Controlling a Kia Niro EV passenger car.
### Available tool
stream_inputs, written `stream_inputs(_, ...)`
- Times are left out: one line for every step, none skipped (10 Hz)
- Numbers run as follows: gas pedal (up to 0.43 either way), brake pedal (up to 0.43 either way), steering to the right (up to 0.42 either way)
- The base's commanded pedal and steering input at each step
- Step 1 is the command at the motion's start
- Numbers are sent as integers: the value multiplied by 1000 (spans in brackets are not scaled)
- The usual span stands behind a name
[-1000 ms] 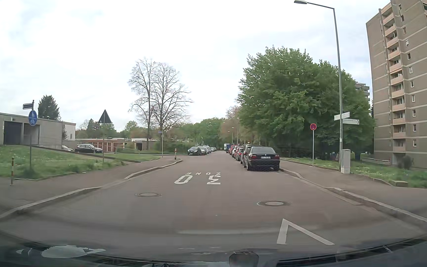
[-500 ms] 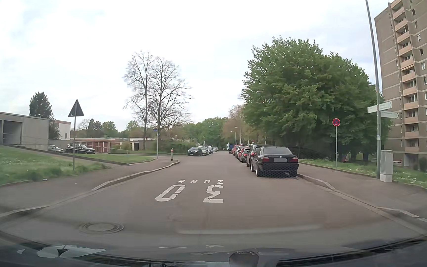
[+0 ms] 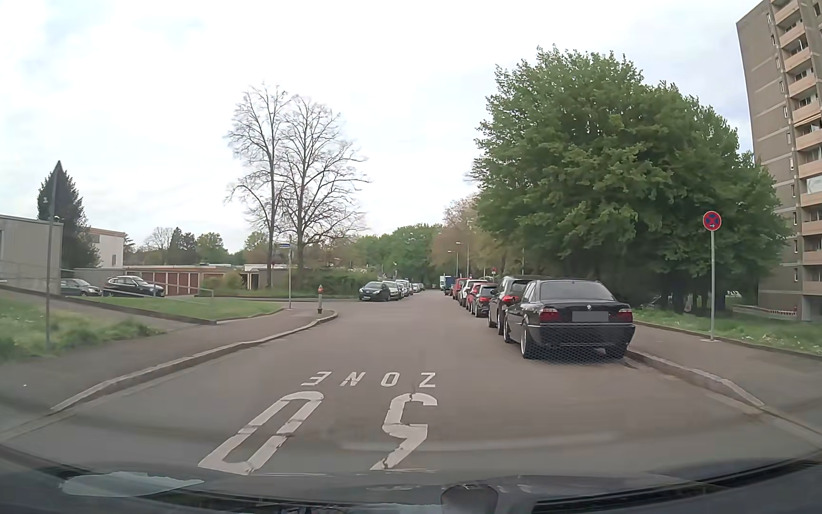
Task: Follow the waypoints while adhering to traffic rules and regulations
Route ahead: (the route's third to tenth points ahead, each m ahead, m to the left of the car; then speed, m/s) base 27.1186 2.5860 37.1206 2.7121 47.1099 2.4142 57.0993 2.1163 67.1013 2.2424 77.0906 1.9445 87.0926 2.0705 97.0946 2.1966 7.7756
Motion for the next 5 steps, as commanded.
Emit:
stream_inputs(59,0,-2)
stream_inputs(59,0,3)
stream_inputs(59,0,6)
stream_inputs(59,0,7)
stream_inputs(59,0,5)
